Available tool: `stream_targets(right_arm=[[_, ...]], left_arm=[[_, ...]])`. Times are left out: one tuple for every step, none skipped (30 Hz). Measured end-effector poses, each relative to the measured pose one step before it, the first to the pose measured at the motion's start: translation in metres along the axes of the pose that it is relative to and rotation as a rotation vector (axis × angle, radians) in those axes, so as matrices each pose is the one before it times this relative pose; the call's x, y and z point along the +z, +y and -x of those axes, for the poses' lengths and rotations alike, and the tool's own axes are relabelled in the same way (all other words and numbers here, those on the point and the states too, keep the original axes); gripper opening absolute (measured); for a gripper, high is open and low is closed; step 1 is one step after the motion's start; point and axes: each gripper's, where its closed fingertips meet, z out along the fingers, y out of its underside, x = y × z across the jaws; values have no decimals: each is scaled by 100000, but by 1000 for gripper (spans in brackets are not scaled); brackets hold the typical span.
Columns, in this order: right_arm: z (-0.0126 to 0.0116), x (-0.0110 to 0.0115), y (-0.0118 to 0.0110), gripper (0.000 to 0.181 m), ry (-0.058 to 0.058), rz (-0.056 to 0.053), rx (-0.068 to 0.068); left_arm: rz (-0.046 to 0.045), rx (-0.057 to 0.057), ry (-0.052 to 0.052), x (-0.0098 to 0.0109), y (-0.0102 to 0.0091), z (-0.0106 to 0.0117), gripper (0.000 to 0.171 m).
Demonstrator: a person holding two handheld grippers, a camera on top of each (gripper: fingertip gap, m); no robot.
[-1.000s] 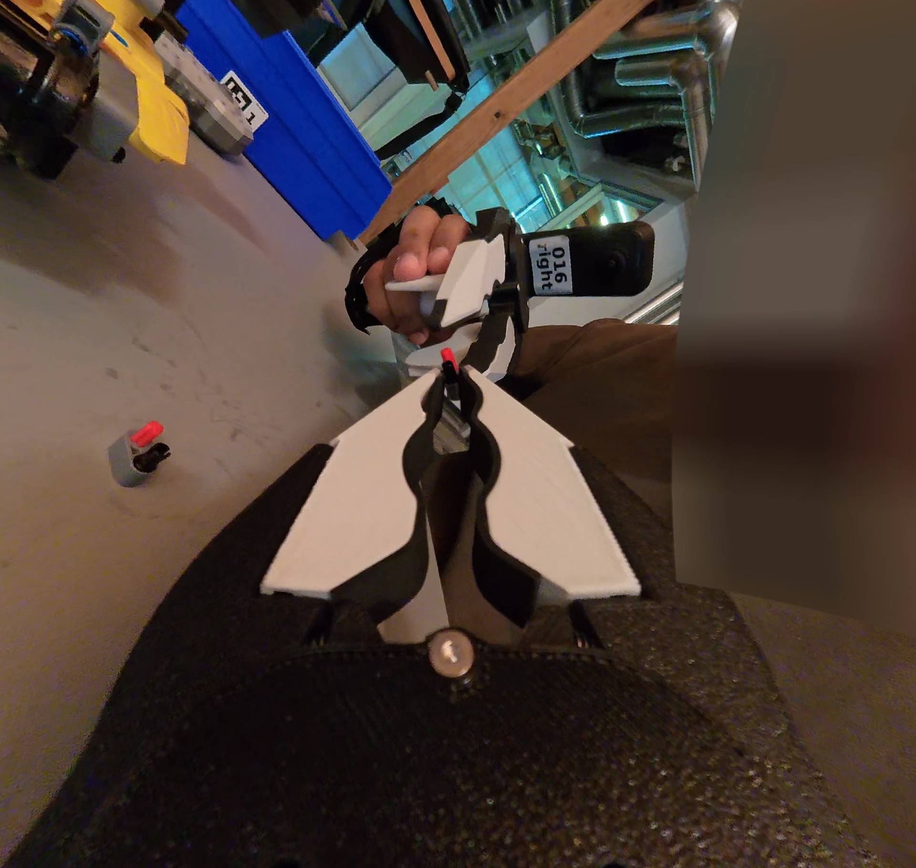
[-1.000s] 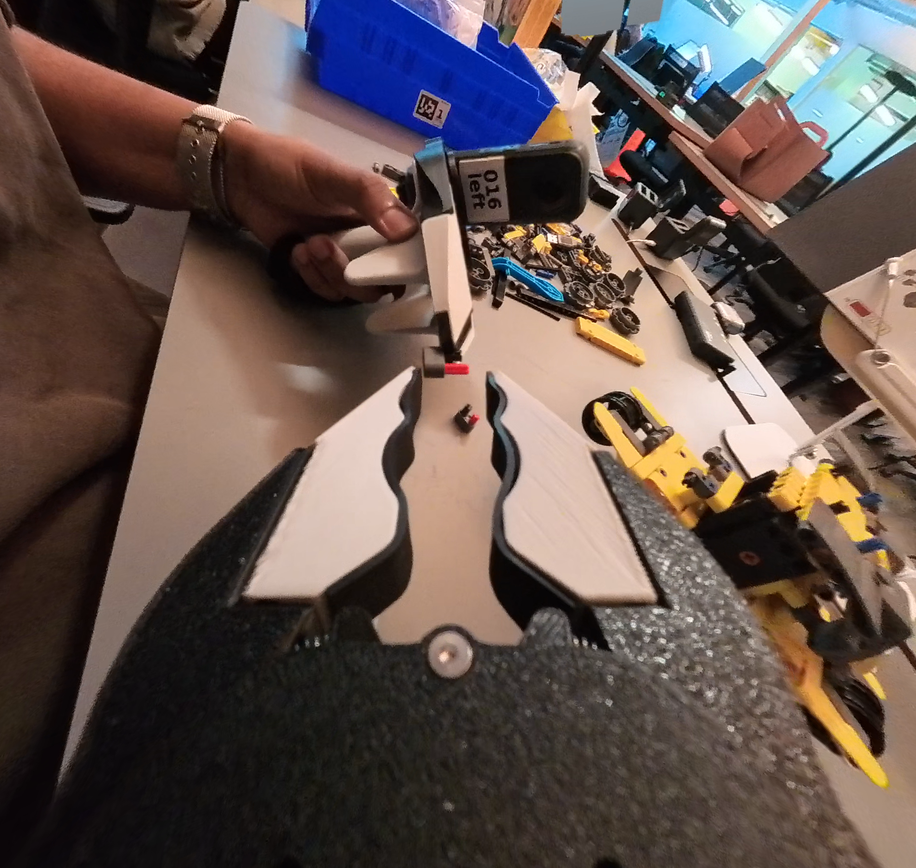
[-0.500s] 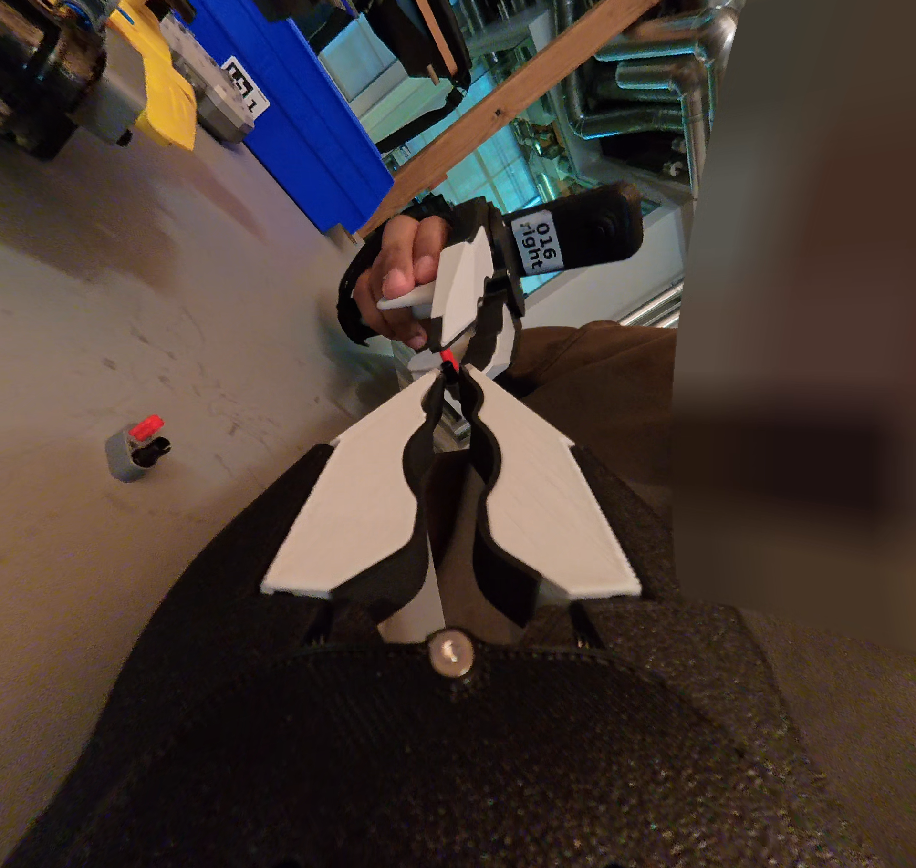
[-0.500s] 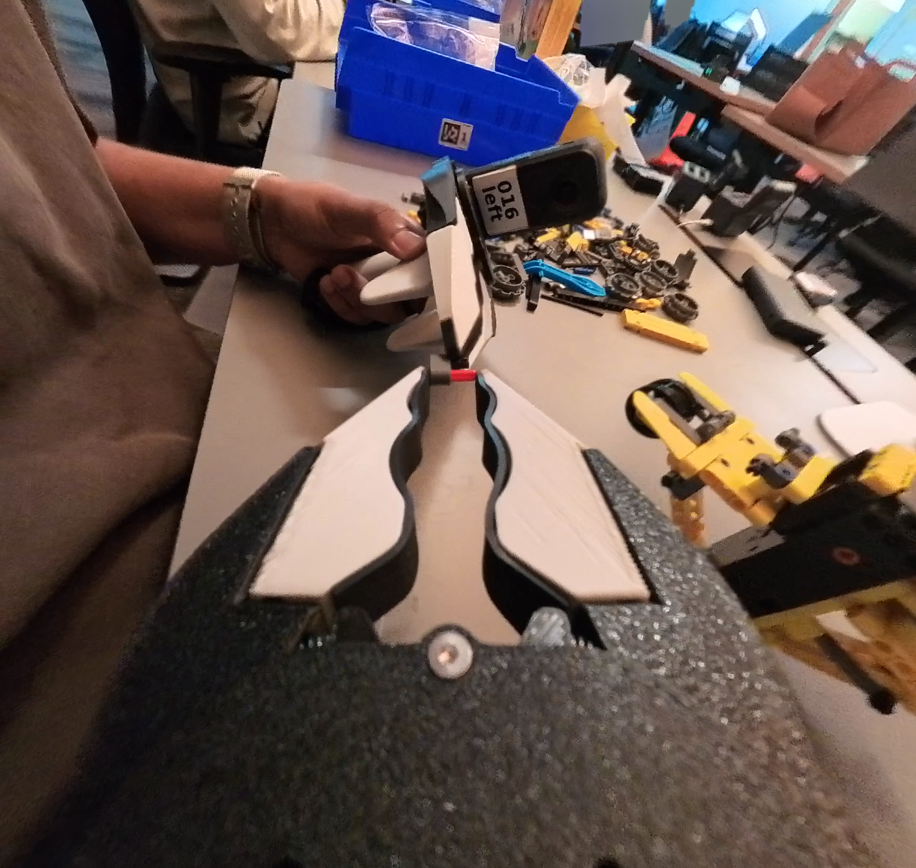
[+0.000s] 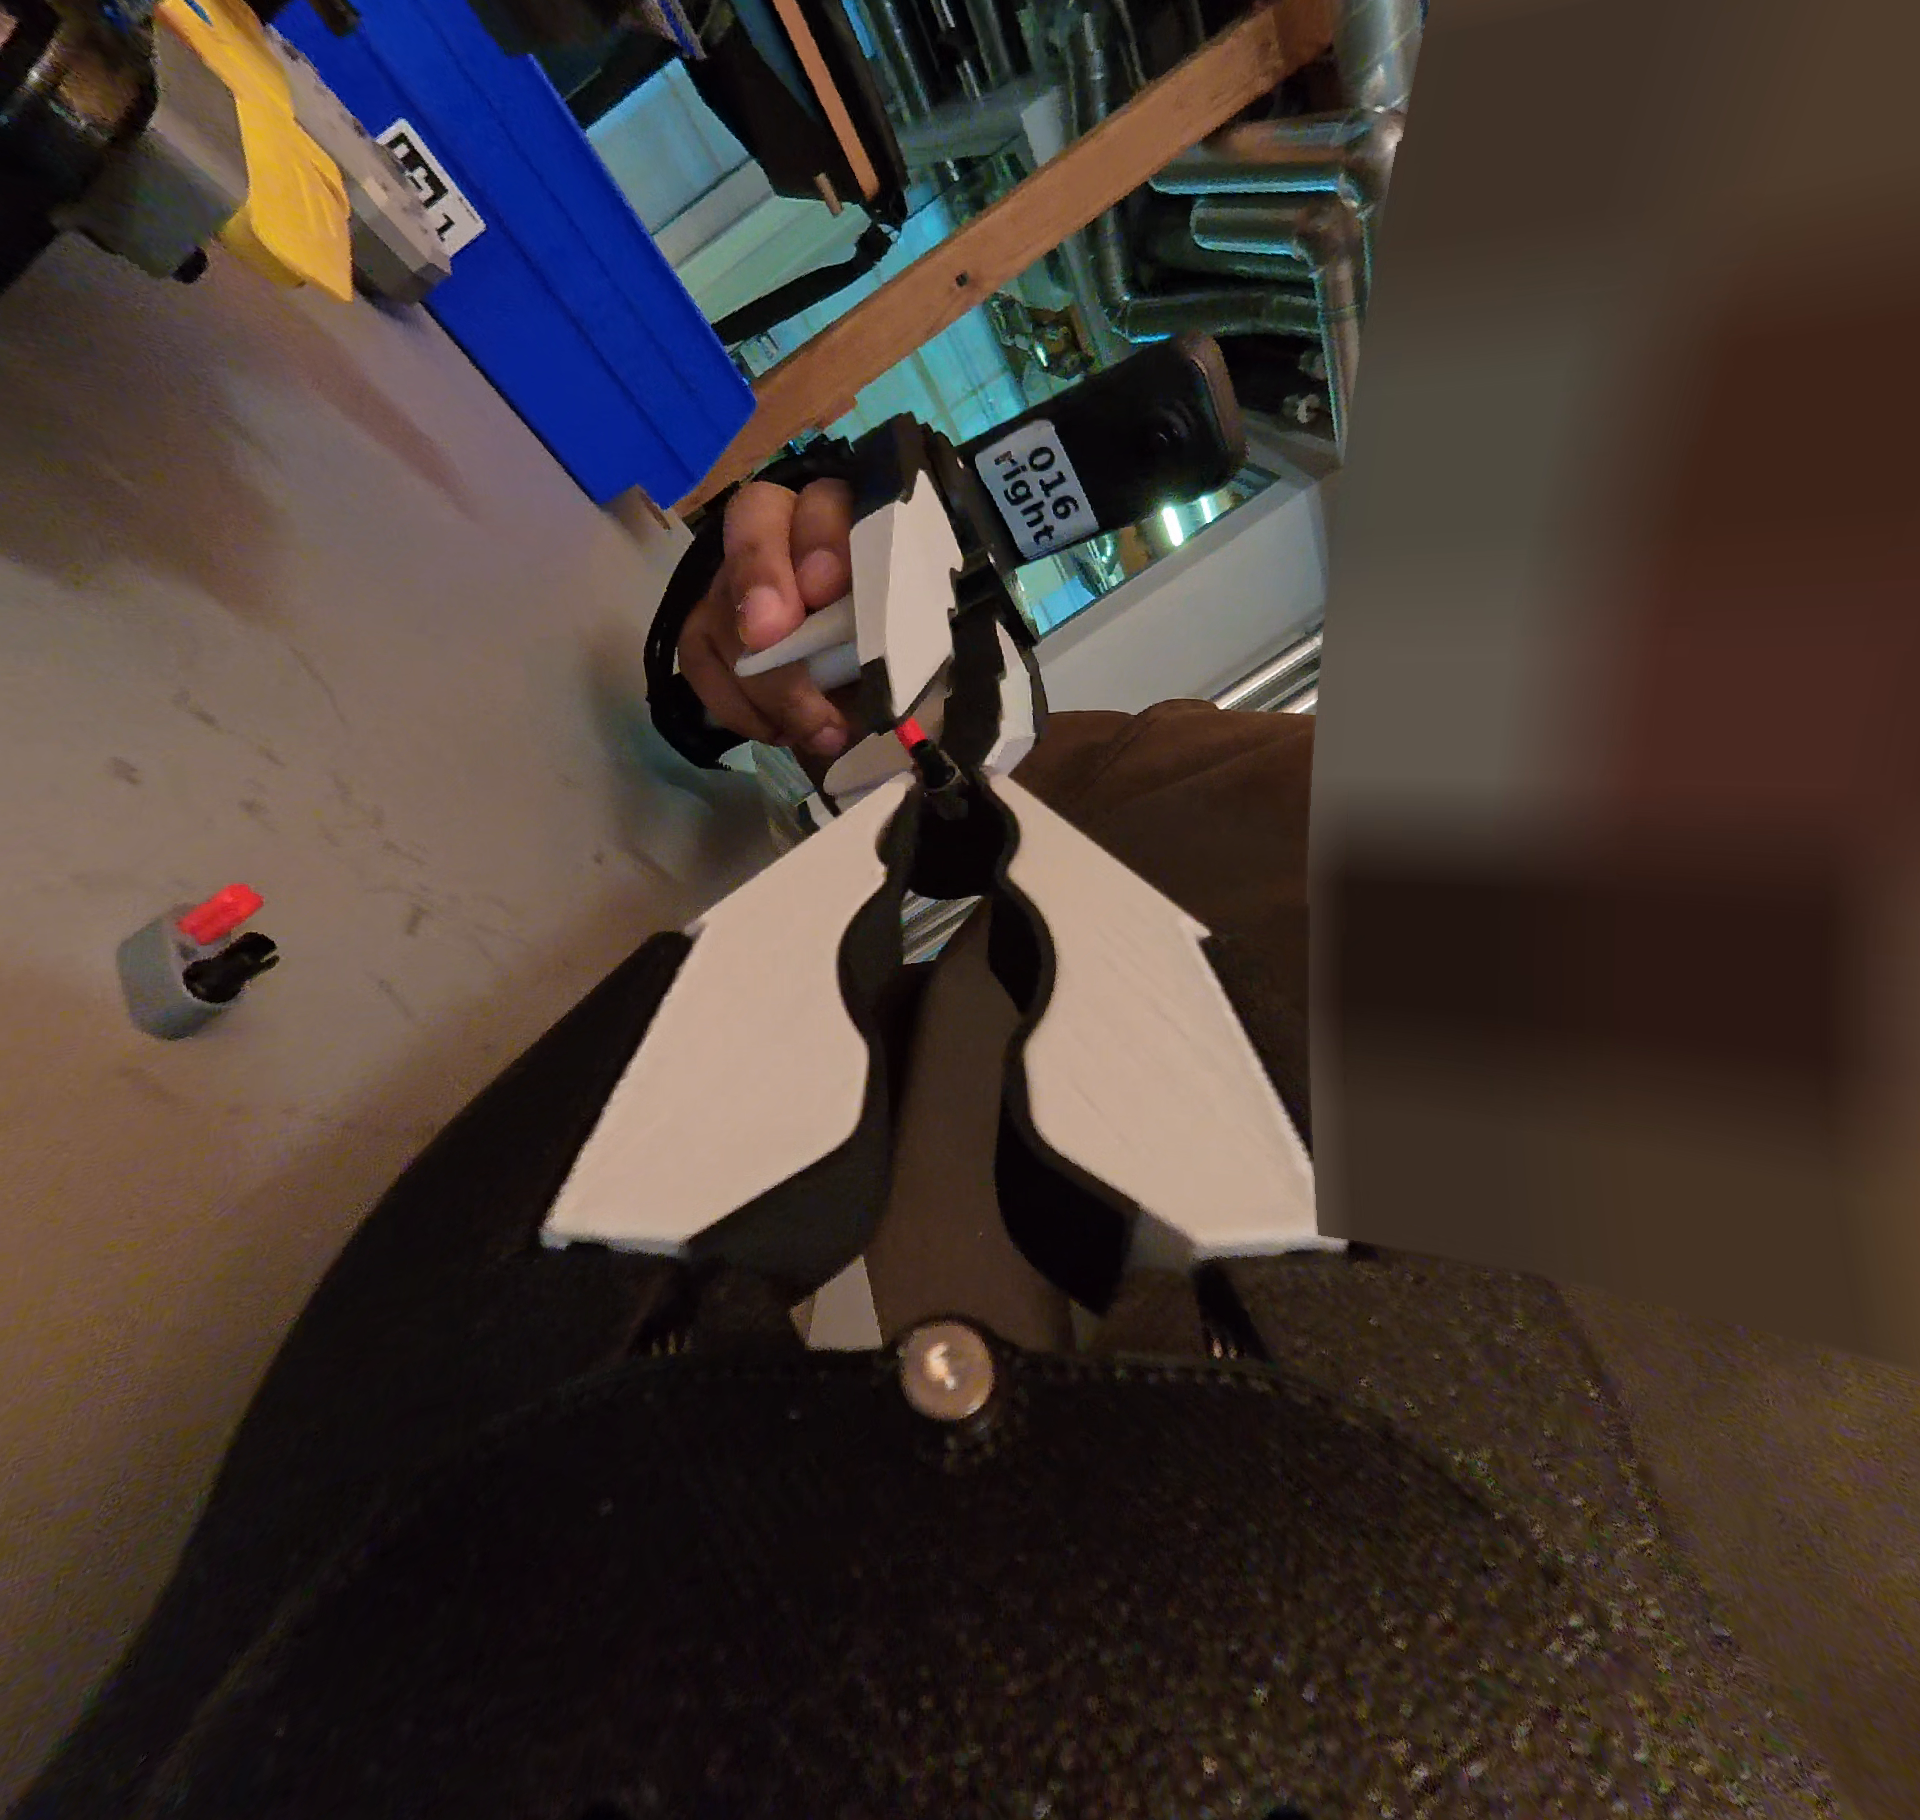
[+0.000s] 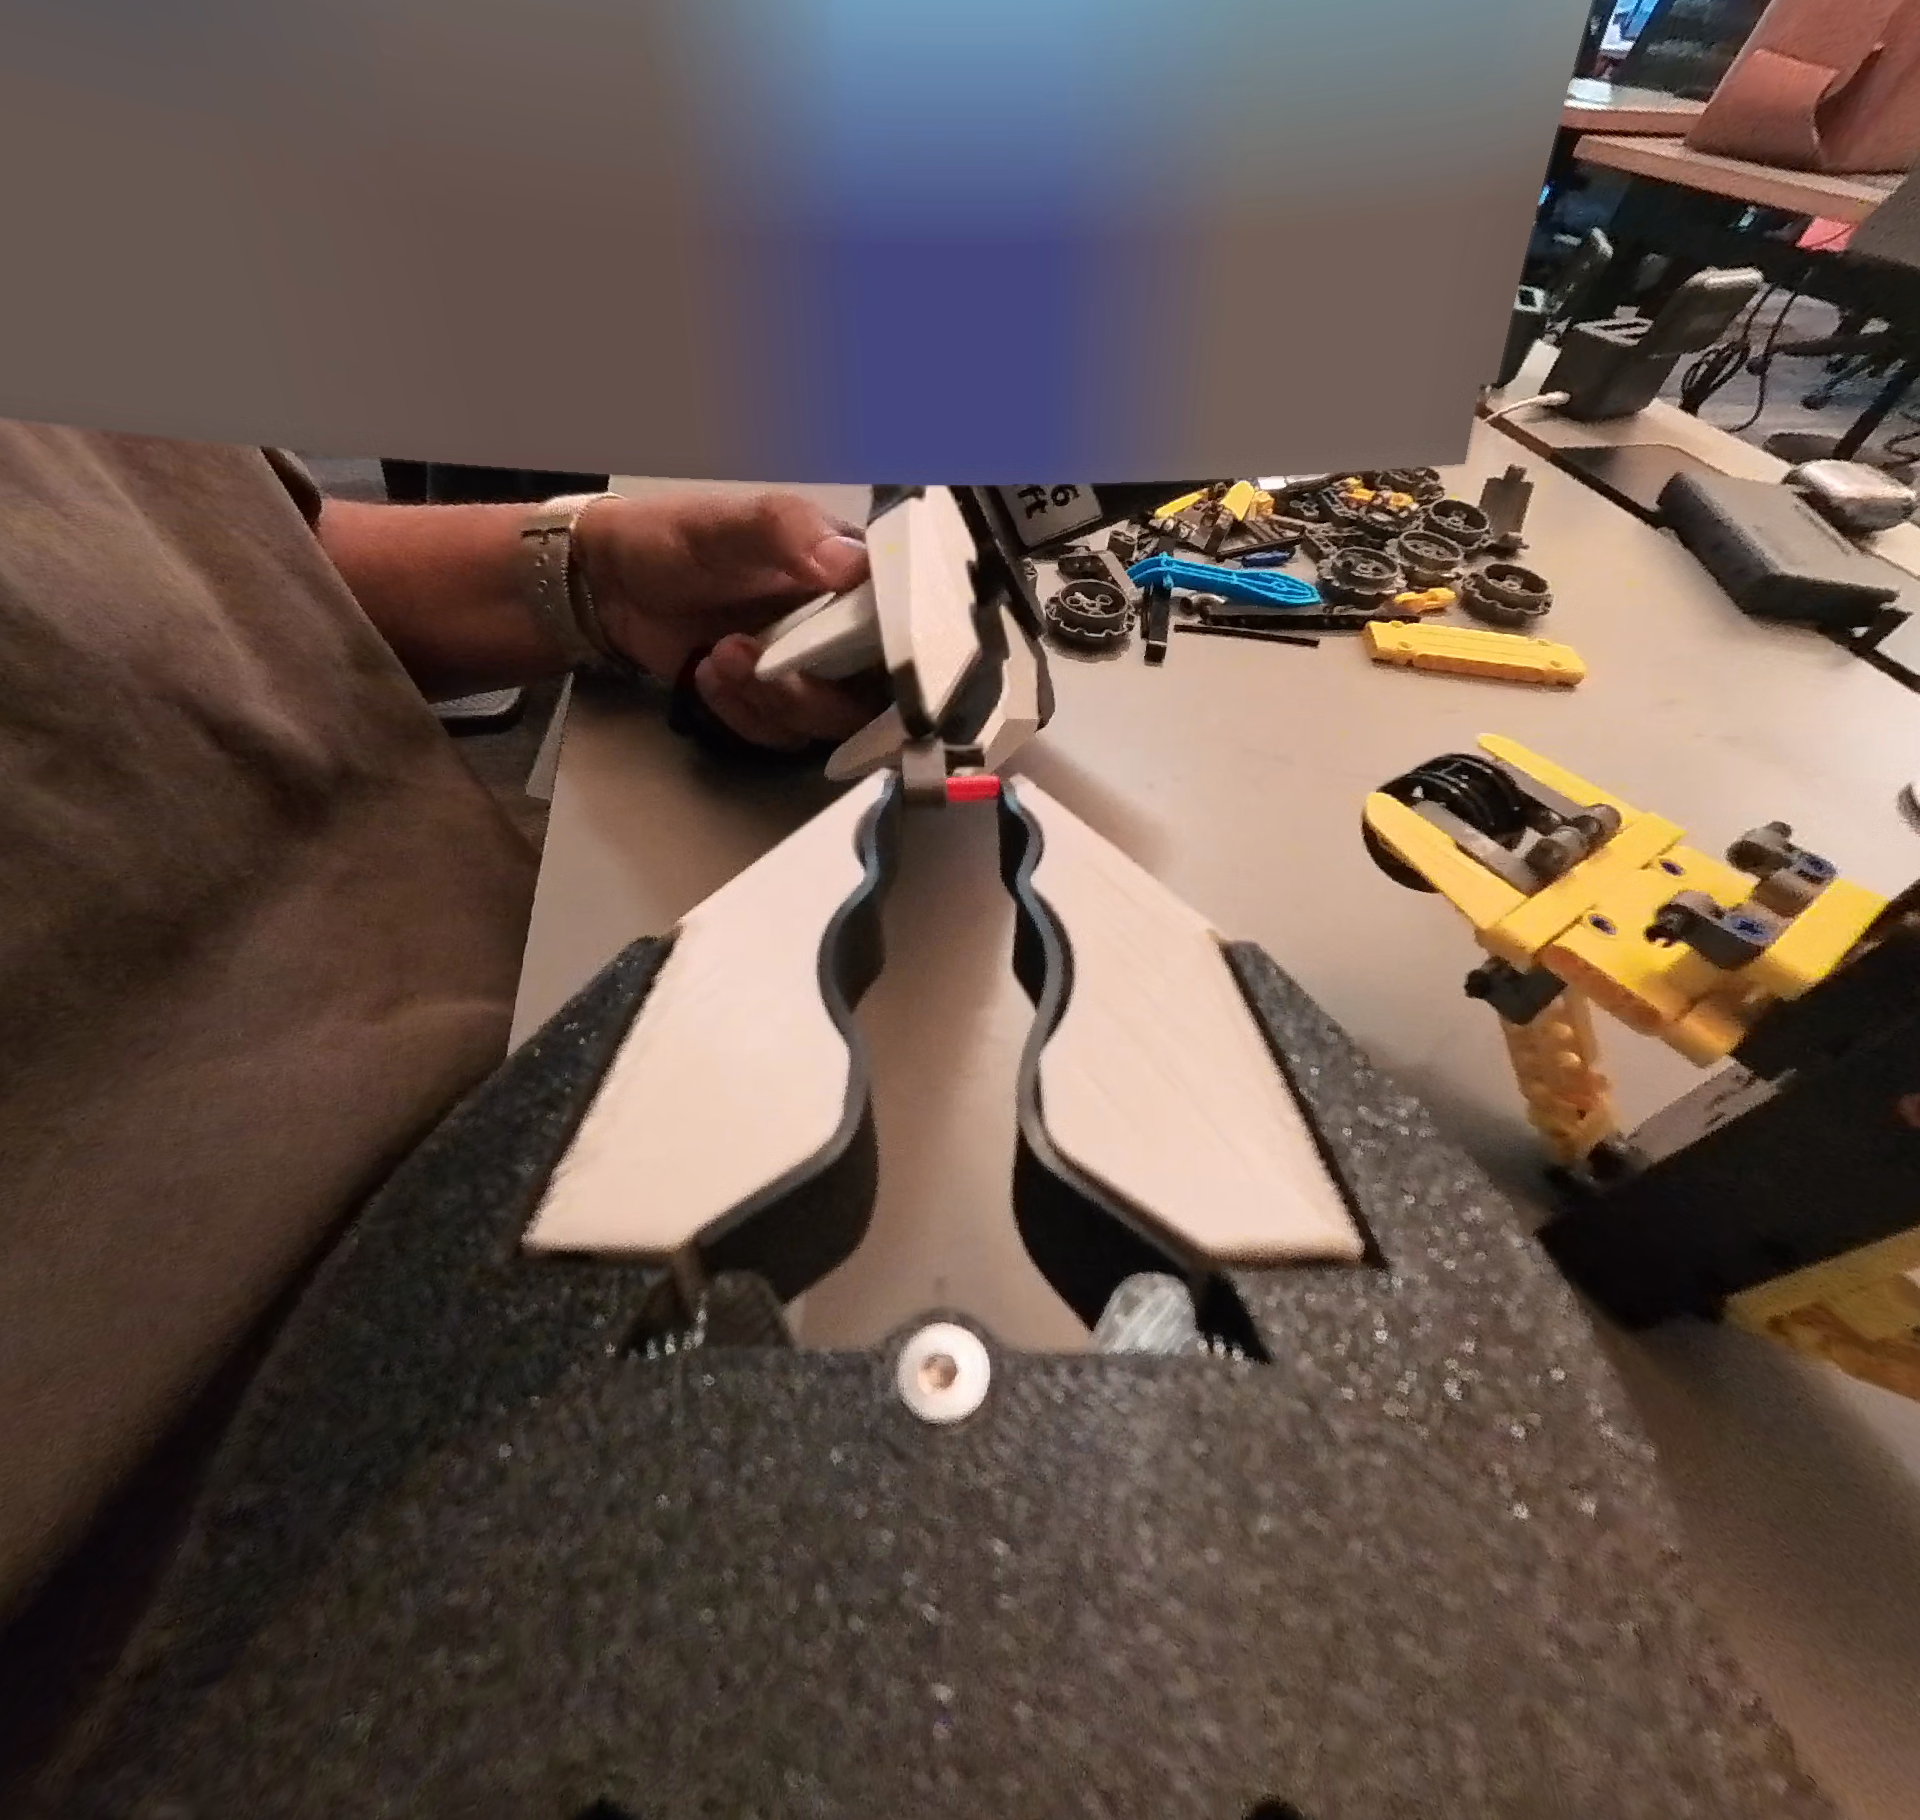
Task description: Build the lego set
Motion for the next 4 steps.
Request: stream_targets(right_arm=[[41,4,-62,17,-32,-222,-228],[22,-16,-27,17,59,-224,-472],[-19,-12,-33,18,312,-333,-741],[-19,-22,-31,21,303,-329,-798]], left_arm=[[69,-257,523,-8,14,-47,2],[58,-527,477,3,10,-31,1],[-87,-453,342,-16,-18,-22,1],[-311,-436,31,-24,-46,38,1]])
